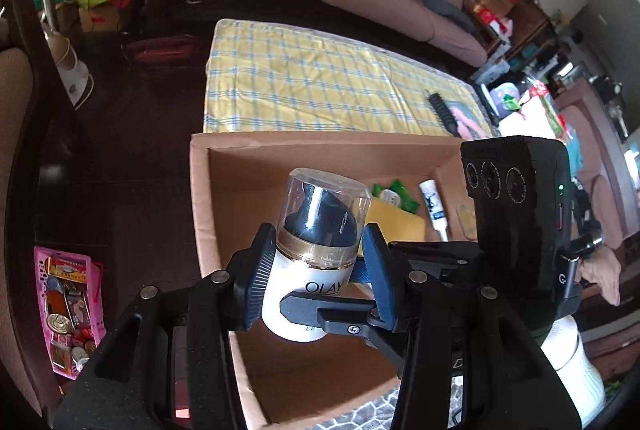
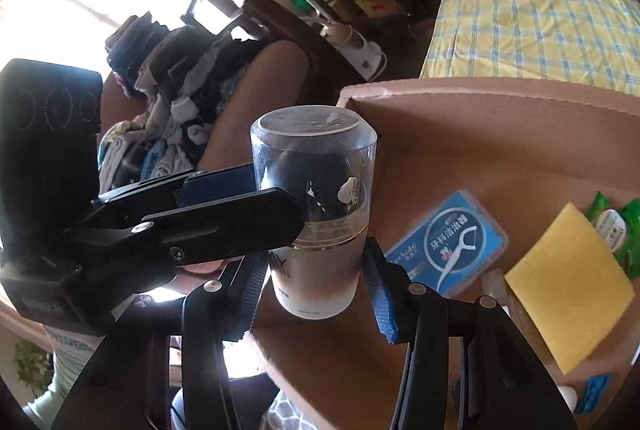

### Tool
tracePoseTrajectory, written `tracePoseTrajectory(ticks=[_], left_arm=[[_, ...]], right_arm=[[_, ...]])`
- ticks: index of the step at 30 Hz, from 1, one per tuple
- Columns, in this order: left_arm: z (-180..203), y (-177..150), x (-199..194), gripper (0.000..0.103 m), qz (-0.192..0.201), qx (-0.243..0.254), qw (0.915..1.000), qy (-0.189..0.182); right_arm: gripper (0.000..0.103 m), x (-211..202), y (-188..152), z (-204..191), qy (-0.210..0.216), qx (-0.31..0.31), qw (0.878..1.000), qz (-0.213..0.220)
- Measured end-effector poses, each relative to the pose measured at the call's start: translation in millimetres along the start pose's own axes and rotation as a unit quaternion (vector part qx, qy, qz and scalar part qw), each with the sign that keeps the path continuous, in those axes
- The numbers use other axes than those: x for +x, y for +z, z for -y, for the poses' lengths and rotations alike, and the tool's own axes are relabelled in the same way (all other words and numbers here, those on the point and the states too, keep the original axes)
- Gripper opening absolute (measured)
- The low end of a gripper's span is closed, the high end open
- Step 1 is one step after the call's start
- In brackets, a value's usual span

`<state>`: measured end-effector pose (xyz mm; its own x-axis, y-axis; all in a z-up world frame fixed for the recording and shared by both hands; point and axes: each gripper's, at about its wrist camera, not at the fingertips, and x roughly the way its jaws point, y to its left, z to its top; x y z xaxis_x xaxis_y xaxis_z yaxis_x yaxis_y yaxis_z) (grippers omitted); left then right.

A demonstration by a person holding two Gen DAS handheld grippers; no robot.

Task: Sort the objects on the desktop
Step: 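Carry the Olay jar into the box and open the left gripper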

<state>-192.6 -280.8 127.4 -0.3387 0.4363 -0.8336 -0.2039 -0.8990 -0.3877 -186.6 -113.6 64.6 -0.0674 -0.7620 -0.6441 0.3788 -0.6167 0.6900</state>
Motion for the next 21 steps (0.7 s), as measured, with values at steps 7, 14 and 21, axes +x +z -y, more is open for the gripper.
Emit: tracePoseTrajectory(ticks=[7, 14, 21], left_arm=[[-19.0, 6.4, 23.8, 0.049, -0.002, -0.007, 0.9999, 0.012], [-21.1, 2.7, 9.6, 0.053, 0.015, -0.007, 0.9999, -0.004], [-17.5, -12.0, -4.9, 0.056, 0.02, -0.004, 0.9998, -0.004]], right_arm=[[0.049, 36.8, 13.6, 32.5, -0.028, 0.053, 0.998, -0.034], [0.051, 37.5, 9.0, 36.9, -0.022, 0.074, 0.996, -0.041], [0.054, 13.6, 4.2, 15.9, -0.086, 0.034, 0.995, -0.038]])
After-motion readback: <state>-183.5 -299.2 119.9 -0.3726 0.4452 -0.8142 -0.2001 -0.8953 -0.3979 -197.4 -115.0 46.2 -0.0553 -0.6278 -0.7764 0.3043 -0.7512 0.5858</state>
